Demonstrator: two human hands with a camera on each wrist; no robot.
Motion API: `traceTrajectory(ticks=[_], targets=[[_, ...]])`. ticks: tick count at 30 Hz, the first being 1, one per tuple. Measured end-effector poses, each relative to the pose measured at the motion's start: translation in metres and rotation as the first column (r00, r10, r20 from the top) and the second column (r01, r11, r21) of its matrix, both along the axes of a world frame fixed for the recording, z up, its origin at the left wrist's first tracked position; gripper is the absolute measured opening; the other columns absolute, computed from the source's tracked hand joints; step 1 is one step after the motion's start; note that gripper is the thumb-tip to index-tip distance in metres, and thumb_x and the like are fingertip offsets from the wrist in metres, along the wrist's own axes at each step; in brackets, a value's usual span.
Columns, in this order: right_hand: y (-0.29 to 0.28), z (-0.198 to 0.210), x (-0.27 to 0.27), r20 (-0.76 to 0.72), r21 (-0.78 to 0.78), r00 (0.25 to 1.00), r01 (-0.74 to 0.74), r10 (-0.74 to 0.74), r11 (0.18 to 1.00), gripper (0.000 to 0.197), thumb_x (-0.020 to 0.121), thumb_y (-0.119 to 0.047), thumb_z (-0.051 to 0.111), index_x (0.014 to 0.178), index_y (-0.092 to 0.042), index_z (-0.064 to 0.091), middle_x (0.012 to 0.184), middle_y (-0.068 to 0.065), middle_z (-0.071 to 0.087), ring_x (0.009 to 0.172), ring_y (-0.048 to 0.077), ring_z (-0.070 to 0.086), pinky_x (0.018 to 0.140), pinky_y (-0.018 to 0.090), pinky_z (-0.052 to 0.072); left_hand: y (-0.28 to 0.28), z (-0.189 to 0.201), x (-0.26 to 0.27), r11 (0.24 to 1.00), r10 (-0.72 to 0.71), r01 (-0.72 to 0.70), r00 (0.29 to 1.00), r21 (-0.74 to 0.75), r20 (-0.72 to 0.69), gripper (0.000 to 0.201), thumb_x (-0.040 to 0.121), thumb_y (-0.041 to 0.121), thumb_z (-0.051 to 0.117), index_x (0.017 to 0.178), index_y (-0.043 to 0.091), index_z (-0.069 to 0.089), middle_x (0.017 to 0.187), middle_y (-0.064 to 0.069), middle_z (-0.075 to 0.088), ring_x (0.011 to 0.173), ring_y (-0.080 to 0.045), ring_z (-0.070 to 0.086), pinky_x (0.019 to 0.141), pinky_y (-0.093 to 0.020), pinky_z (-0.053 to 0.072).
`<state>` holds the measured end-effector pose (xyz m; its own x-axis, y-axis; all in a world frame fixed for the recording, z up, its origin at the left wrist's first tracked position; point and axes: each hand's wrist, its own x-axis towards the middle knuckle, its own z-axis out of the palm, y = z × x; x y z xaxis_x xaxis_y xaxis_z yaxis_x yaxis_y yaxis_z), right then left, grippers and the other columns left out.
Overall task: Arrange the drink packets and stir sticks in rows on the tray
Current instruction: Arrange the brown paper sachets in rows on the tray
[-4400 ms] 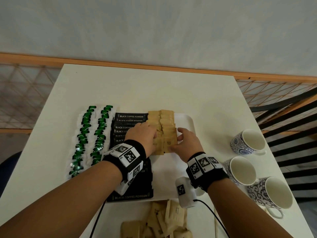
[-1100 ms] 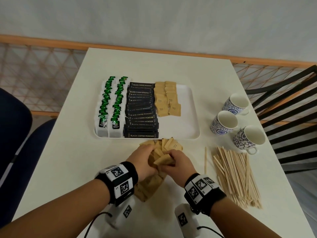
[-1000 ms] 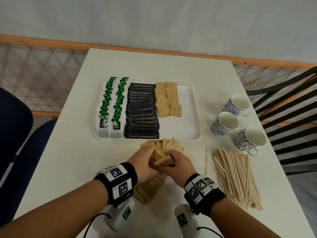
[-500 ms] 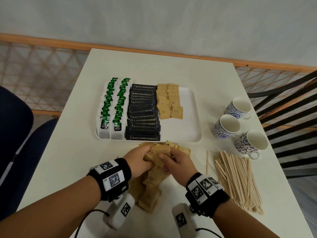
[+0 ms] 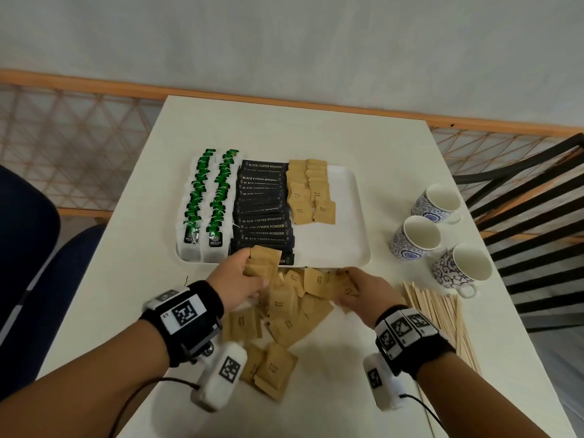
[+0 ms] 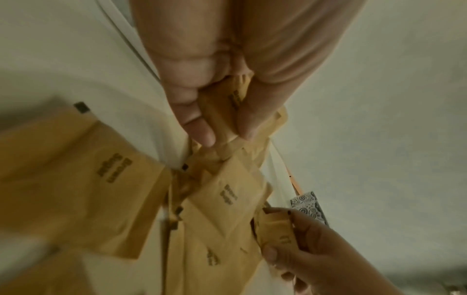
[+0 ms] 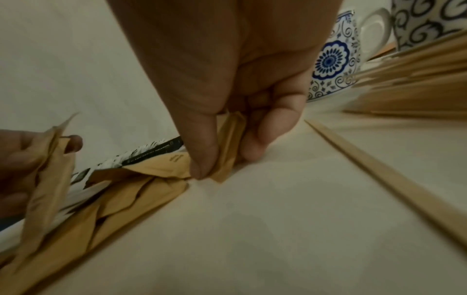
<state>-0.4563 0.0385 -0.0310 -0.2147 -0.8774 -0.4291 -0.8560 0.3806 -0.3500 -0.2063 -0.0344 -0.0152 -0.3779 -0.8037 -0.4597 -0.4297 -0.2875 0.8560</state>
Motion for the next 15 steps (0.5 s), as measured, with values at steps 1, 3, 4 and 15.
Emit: traceTrajectory(ticks=[1,3,4,15], targets=[[0.0,0.0,0.001,-0.013,-0.006,1.0,-0.01,0.01,1.0,0.05,0.081,-0.038,0.066,0.127,-0.028,0.048,0.111,-0.001,0.061,0.099,0.02,0.058,0.078,0.029,0.047,0.002,-0.001,0.0,1.0,-0.007,0.007,1.0,-0.004,0.014,0.038,0.082,-0.003,0.064,0.1,0.03,0.057,0.092,-0.002,0.066,0.087,-0.019,0.063,0.079,-0.036,0.056],[0.0,-0.001,0.002,-0.016,-0.025,1.0,-0.003,0.002,1.0,0.052,0.078,-0.042,0.069,0.123,-0.023,0.049,0.113,-0.002,0.051,0.096,0.019,0.055,0.079,0.031,0.048,0.005,-0.004,-0.002,0.999,-0.039,0.04,0.998,-0.02,0.05,0.04,0.08,-0.002,0.067,0.099,0.032,0.057,0.094,0.001,0.069,0.089,-0.016,0.066,0.083,-0.034,0.054],[0.0,-0.001,0.002,-0.009,-0.033,1.0,0.006,-0.007,0.999,0.053,0.076,-0.041,0.07,0.121,-0.021,0.05,0.112,-0.002,0.047,0.093,0.018,0.054,0.079,0.03,0.048,0.007,-0.006,-0.002,0.998,-0.054,0.056,0.996,-0.03,0.067,0.04,0.079,-0.001,0.068,0.099,0.033,0.057,0.096,0.002,0.069,0.092,-0.015,0.066,0.085,-0.034,0.054],[-0.003,0.017,0.004,0.561,-0.153,0.806,0.325,-0.189,0.933,0.019,0.073,-0.016,0.077,0.087,-0.022,0.065,0.073,-0.007,0.066,0.066,0.007,0.06,0.055,0.022,0.045,0.003,-0.001,0.0,0.999,0.024,-0.023,1.0,-0.047,0.01,0.035,0.082,-0.003,0.064,0.098,0.027,0.059,0.093,0.003,0.068,0.088,-0.012,0.063,0.079,-0.022,0.052]])
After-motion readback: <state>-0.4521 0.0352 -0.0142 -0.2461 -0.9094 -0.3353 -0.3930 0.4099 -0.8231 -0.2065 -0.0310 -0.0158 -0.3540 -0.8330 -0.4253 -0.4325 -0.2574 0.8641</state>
